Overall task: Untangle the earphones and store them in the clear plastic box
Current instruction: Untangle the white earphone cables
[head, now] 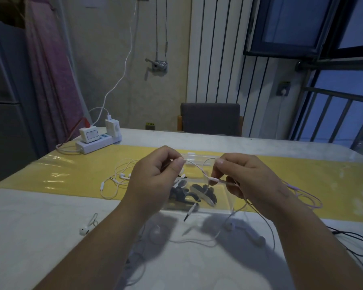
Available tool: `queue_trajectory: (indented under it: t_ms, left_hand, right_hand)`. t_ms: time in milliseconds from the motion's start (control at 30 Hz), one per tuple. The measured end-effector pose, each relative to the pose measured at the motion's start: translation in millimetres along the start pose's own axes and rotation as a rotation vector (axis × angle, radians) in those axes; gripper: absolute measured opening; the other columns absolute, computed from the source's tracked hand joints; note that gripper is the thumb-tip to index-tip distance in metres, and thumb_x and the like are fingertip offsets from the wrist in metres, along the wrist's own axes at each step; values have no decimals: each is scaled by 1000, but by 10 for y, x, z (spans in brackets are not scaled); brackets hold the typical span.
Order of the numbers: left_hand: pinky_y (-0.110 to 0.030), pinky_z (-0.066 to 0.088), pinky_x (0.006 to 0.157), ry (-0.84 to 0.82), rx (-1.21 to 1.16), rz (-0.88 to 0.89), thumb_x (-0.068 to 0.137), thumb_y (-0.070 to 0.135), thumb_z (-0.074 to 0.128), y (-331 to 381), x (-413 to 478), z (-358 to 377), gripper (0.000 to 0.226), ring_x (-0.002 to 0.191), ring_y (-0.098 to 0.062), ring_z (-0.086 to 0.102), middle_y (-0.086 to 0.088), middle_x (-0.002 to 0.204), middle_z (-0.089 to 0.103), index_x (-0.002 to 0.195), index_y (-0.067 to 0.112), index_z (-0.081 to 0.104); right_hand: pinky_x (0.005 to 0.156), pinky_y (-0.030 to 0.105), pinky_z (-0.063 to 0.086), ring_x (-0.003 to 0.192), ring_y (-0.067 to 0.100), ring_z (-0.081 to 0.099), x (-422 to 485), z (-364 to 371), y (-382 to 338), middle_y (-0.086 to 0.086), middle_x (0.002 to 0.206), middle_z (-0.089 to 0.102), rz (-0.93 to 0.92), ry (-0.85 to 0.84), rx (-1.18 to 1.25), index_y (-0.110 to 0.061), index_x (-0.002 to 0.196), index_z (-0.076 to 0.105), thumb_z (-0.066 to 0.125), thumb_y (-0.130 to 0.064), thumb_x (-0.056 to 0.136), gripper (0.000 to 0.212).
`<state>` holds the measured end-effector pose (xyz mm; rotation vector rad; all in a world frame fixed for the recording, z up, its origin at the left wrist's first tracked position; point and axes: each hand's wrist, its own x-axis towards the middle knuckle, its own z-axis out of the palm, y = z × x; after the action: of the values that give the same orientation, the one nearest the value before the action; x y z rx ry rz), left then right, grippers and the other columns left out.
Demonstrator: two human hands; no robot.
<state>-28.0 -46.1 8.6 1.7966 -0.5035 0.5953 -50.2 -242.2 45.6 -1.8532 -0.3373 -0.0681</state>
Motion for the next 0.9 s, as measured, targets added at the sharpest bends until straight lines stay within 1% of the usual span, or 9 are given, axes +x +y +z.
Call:
queue_trajectory:
  t_ms: [100,167,233,333,400,500,633,733,900]
  left_hand:
    - [-19,37,54,16,-40,2,88,24,58,14,6,-7,14,59,-7,46,-4,64,54,77,17,63]
    - [-22,38,54,31,-52,14,88,23,57,17,3,-4,14,60,-14,46,-7,67,55,77,16,62]
    - [-25,38,55,81,-68,15,89,23,54,18,2,-4,15,61,-17,46,-6,66,53,78,15,60]
    - [-25,35,53,140,-100,-2,91,25,51,-4,14,2,15,56,-7,40,7,57,46,78,20,56]
    - [-32,35,51,173,-151,-18,92,26,48,-12,27,10,17,53,-11,39,8,55,46,77,25,54]
    - [-35,38,48,257,-234,-51,93,24,45,-9,50,-17,22,53,-18,45,4,57,50,74,31,54]
    - [-31,35,46,307,-285,-103,93,22,49,-25,62,-49,24,53,-17,44,4,61,52,73,30,58]
    - [-31,31,49,313,-263,-118,87,29,51,-38,71,-51,18,52,-17,40,2,61,52,71,29,58]
    - [-32,31,50,290,-256,-101,88,29,51,-33,67,-51,18,53,-17,40,1,61,52,71,29,59]
  right_hand:
    - [42,17,27,50,13,31,13,34,3,13,67,64,25,-21,-11,6,80,64,52,-17,97,31]
    - [42,15,28,47,10,34,19,41,16,6,57,58,35,-24,-30,3,83,67,56,-16,95,25]
    - [43,13,29,44,4,35,26,27,37,-4,49,47,30,-10,-51,0,83,71,58,-15,93,22]
    - [44,13,28,43,2,32,33,9,62,-12,44,39,37,-18,-94,-7,79,74,58,-19,94,25]
    - [43,14,28,43,4,33,43,10,89,-14,42,43,53,-33,-192,-10,79,75,61,-19,92,21]
    - [50,21,33,53,9,42,57,12,134,-9,56,57,101,-82,-367,-16,80,75,68,-24,87,13]
    - [47,18,33,49,3,41,36,-2,168,-13,52,50,189,-228,-413,-17,86,75,70,-23,85,8]
    - [54,19,38,53,2,46,16,17,167,-14,58,55,224,-375,-469,-27,93,76,69,-24,85,10]
    - [52,21,35,53,7,43,7,22,147,-10,56,51,219,-392,-456,-27,89,77,71,-32,84,9]
